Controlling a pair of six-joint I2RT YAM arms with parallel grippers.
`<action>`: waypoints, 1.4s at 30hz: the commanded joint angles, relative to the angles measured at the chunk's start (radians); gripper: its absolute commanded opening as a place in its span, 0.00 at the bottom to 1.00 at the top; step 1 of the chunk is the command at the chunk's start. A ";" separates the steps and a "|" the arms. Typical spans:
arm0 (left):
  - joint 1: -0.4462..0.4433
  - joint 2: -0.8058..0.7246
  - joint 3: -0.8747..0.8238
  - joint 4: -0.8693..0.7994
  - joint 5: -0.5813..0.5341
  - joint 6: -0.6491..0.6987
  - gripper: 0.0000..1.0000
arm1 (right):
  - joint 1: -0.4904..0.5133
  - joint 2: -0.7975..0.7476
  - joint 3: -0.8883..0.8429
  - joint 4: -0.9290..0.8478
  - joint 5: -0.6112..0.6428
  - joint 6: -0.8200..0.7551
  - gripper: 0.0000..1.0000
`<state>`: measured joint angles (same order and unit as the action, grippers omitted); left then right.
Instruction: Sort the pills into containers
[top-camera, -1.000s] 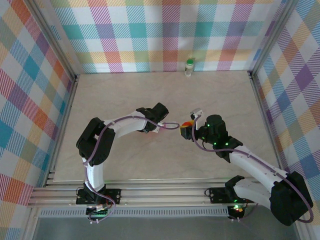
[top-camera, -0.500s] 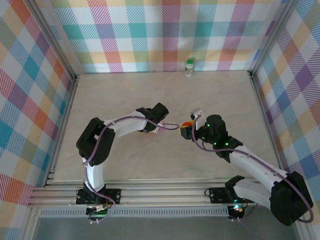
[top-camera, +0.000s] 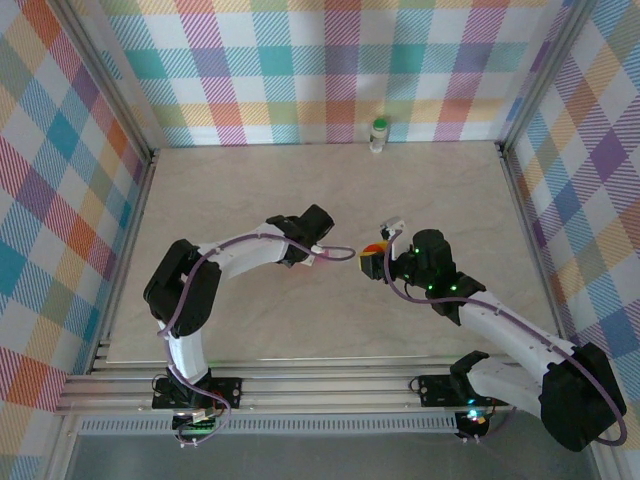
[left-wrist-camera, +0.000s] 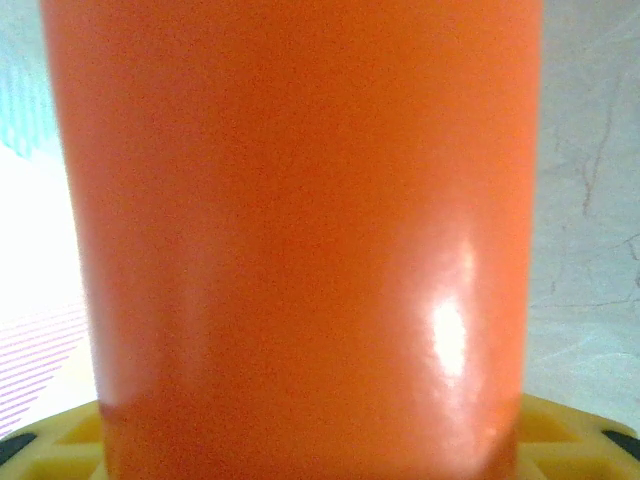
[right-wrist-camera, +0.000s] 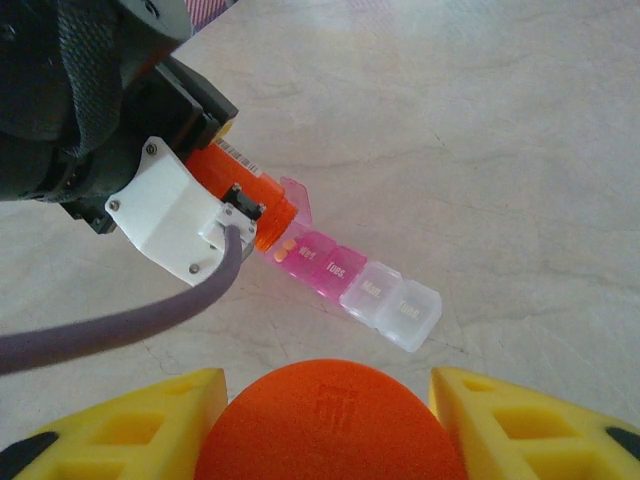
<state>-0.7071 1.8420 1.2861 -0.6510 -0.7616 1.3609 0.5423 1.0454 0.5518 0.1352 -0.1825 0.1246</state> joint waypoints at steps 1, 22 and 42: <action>0.010 -0.009 -0.028 0.008 -0.037 0.049 0.00 | -0.002 -0.005 0.024 0.038 -0.024 0.018 0.00; -0.023 0.070 0.023 -0.003 -0.051 0.015 0.00 | -0.002 -0.010 0.027 0.035 -0.033 0.020 0.00; 0.022 0.000 0.001 -0.035 0.055 -0.117 0.00 | -0.002 0.008 0.029 0.039 -0.041 0.022 0.00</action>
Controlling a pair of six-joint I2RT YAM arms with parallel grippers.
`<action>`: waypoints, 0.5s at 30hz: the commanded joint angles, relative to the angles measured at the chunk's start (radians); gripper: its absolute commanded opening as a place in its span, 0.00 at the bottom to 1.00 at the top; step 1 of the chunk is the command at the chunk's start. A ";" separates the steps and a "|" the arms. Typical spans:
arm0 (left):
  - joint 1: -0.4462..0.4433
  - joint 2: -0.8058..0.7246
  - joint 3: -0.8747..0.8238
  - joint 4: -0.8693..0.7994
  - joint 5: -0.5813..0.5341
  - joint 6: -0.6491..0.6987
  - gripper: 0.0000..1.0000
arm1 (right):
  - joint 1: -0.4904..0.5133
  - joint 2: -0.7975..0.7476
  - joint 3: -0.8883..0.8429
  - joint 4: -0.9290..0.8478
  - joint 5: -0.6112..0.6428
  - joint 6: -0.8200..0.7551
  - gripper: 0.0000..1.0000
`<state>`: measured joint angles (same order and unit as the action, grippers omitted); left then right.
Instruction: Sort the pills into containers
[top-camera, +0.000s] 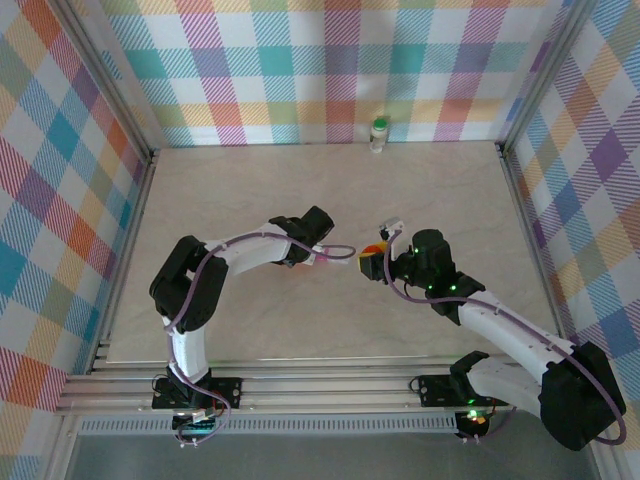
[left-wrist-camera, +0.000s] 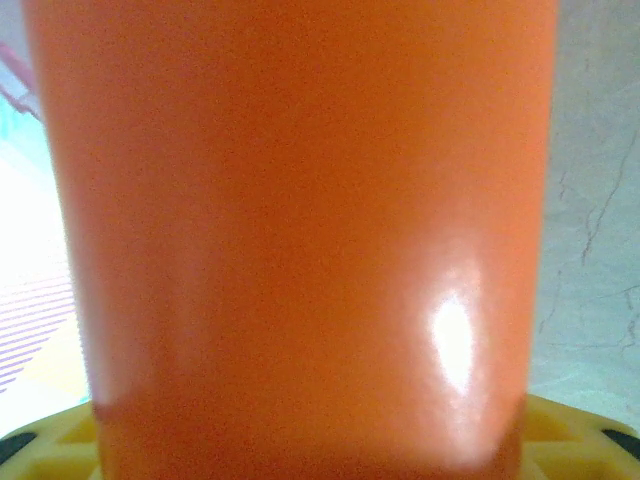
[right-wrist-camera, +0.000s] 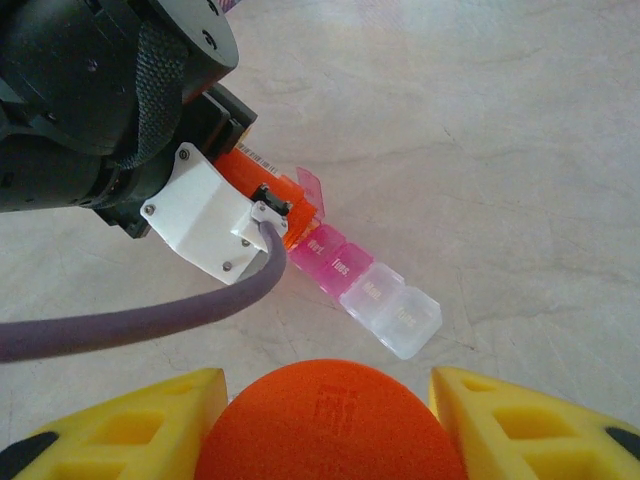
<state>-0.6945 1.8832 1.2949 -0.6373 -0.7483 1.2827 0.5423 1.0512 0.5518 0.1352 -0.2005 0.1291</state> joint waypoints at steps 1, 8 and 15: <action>0.010 -0.045 -0.014 -0.047 0.045 -0.043 0.00 | -0.002 0.004 0.029 0.039 -0.022 0.017 0.00; 0.027 -0.056 -0.041 -0.036 0.071 -0.085 0.00 | -0.002 0.010 0.030 0.040 -0.023 0.018 0.00; 0.040 -0.071 -0.043 -0.030 0.083 -0.102 0.00 | -0.002 0.012 0.031 0.042 -0.027 0.019 0.00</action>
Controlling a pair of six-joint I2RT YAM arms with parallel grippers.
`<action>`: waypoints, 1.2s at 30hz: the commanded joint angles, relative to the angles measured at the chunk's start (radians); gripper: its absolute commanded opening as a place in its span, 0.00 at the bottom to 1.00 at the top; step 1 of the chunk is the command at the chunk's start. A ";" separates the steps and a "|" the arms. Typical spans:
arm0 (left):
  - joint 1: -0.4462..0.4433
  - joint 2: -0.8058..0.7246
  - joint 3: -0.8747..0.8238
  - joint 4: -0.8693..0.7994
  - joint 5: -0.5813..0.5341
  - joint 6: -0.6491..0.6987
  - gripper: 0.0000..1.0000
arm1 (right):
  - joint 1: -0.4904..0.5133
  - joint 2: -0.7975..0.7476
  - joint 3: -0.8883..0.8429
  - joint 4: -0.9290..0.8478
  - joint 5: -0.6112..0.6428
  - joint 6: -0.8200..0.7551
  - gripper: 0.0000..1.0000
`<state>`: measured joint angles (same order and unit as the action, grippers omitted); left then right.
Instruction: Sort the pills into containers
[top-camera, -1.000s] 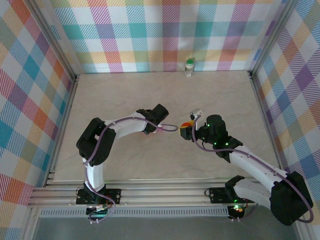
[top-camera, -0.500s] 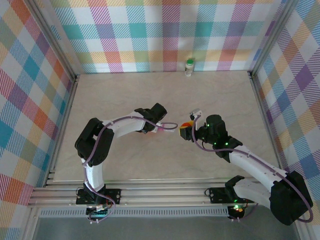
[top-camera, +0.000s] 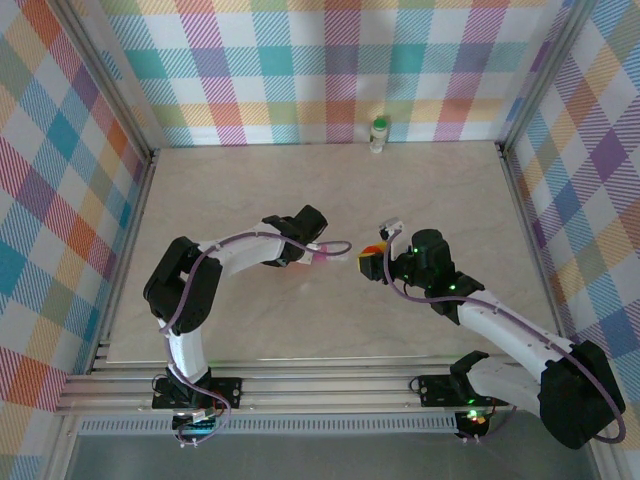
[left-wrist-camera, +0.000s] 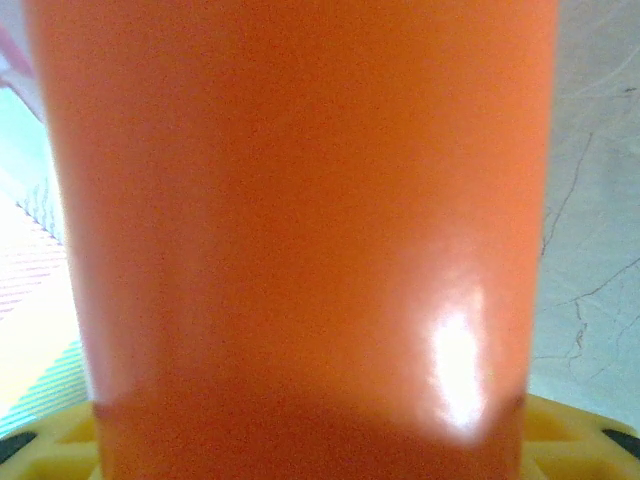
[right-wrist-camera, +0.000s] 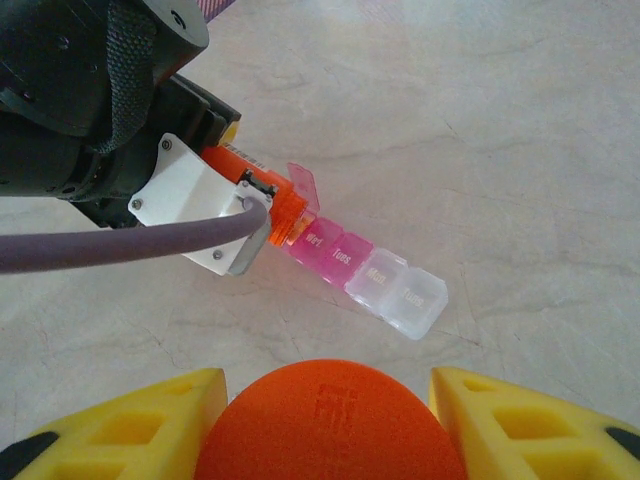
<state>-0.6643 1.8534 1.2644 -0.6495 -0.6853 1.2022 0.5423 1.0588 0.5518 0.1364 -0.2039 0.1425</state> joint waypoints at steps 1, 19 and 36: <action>0.012 -0.044 -0.014 -0.018 0.024 -0.025 0.00 | -0.002 0.004 0.030 0.042 -0.022 0.006 0.00; 0.037 -0.079 -0.026 -0.006 0.072 -0.103 0.00 | -0.002 0.009 0.030 0.043 -0.029 0.008 0.00; 0.094 -0.357 -0.244 0.259 0.352 -0.416 0.00 | -0.002 0.041 0.038 0.050 -0.047 0.015 0.00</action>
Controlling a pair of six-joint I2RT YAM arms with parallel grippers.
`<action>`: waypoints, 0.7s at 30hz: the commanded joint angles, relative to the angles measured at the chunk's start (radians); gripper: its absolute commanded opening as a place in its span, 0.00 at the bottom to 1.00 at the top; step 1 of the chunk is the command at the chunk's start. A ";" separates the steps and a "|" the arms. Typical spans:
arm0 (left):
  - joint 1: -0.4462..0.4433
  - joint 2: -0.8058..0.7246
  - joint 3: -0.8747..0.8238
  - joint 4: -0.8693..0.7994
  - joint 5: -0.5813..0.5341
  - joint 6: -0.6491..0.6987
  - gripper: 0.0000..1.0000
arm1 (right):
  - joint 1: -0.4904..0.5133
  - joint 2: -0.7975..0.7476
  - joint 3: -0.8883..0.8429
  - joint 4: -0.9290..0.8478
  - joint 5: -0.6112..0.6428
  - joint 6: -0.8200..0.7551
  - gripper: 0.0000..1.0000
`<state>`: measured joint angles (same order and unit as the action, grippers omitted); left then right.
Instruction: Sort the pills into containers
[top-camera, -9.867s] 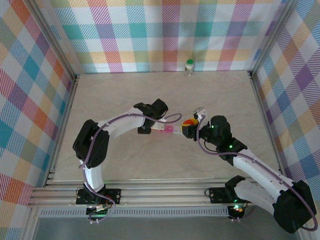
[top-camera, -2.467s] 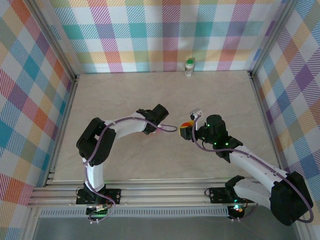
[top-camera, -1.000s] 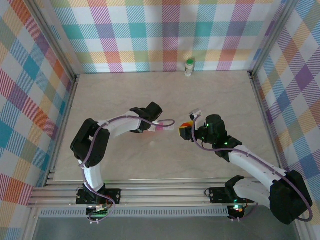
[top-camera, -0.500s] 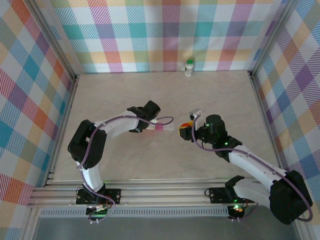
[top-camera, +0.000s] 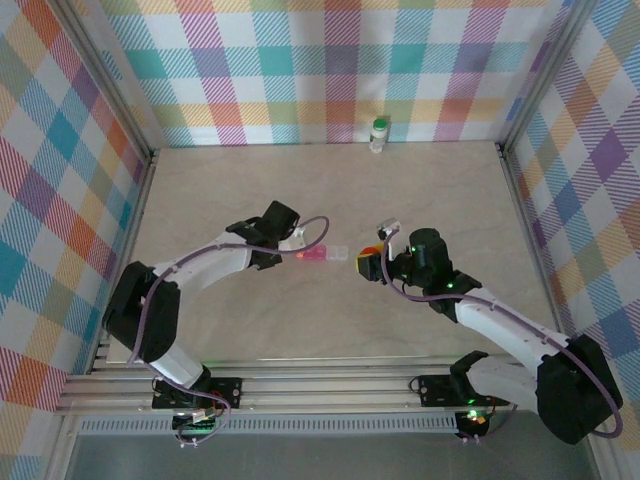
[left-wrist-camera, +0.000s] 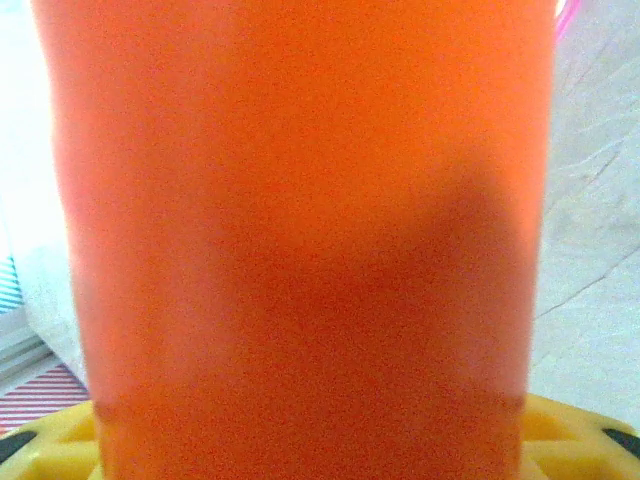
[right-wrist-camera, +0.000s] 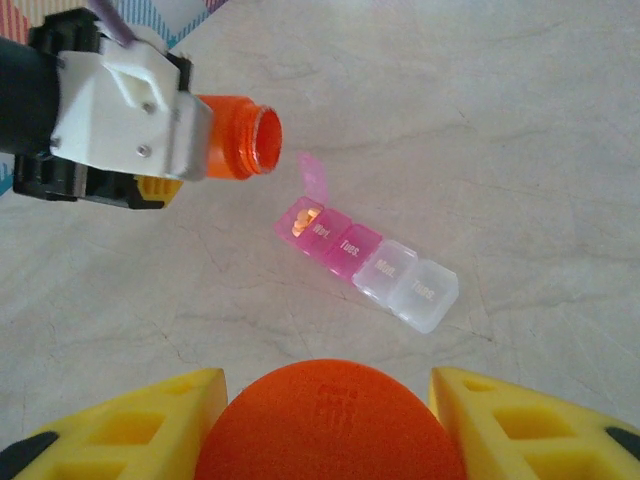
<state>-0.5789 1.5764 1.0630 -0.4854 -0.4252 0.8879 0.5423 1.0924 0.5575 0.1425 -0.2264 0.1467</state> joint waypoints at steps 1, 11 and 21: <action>0.007 -0.114 -0.065 0.125 0.118 -0.130 0.00 | -0.002 0.008 0.031 0.045 -0.024 0.010 0.00; 0.005 -0.659 -0.564 0.983 0.669 -0.529 0.00 | -0.002 -0.059 0.062 0.094 -0.243 -0.001 0.00; -0.069 -0.638 -0.591 1.156 0.780 -0.558 0.00 | -0.002 -0.070 0.308 0.092 -0.549 -0.097 0.00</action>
<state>-0.6220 0.9279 0.4496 0.5587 0.2939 0.3477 0.5423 0.9974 0.7914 0.2314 -0.6300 0.1131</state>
